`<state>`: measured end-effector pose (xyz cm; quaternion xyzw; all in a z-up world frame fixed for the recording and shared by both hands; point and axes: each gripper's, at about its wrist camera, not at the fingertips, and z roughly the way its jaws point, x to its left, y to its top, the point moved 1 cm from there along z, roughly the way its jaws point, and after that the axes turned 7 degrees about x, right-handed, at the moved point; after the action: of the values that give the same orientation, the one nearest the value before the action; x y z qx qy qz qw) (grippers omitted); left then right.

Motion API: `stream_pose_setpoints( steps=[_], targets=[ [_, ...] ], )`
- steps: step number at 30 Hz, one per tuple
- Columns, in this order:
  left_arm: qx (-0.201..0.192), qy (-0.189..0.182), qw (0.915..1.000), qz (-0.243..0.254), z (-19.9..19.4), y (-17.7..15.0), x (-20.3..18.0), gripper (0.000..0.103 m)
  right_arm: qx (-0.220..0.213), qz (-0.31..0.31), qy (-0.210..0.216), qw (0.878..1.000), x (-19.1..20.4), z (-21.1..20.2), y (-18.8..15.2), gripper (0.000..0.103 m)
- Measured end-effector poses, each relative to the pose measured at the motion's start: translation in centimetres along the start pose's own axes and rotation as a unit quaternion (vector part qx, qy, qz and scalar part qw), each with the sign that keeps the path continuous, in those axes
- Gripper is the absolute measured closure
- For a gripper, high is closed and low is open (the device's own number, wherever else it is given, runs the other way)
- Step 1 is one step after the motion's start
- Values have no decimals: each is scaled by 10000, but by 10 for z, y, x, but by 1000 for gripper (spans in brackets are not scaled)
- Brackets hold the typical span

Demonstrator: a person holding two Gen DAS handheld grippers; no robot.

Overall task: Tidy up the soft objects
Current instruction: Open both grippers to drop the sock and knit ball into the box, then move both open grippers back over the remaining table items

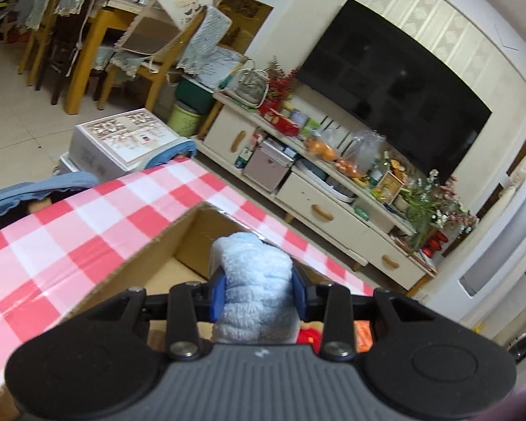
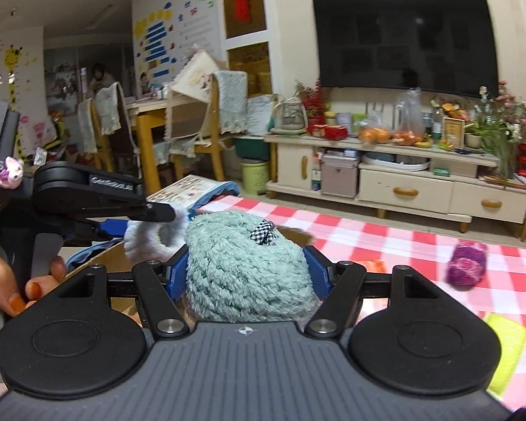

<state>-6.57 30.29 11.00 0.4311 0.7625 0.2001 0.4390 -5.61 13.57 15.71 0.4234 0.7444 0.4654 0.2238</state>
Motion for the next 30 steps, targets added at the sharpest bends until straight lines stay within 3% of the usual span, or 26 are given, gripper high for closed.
stream_pose_setpoints(
  steps=[6, 9, 12, 13, 17, 26, 30],
  targets=[
    [60, 160, 9998, -90, 5, 3, 12, 66, 156, -69, 178, 9997, 11, 10, 0, 17],
    [119, 212, 9997, -101, 7, 4, 16, 64, 264, -96, 278, 9992, 15, 13, 0, 5],
    [168, 324, 9993, -98, 9, 4, 18, 52, 245, -90, 296, 9992, 17, 9, -3, 3],
    [165, 356, 9992, -76, 9, 4, 18, 43, 230, -80, 253, 9994, 18, 7, -3, 3],
    [76, 459, 9989, 12, 5, 3, 14, 30, 150, 100, 153, 9997, 11, -3, -7, 2],
    [82, 464, 9985, 281, 4, -4, 0, 16, 66, 610, -238, 9978, -16, -26, -30, 1],
    [98, 462, 9980, 420, 4, -6, -8, 15, 71, 785, -341, 9963, -23, -31, -38, 0]
  ],
)
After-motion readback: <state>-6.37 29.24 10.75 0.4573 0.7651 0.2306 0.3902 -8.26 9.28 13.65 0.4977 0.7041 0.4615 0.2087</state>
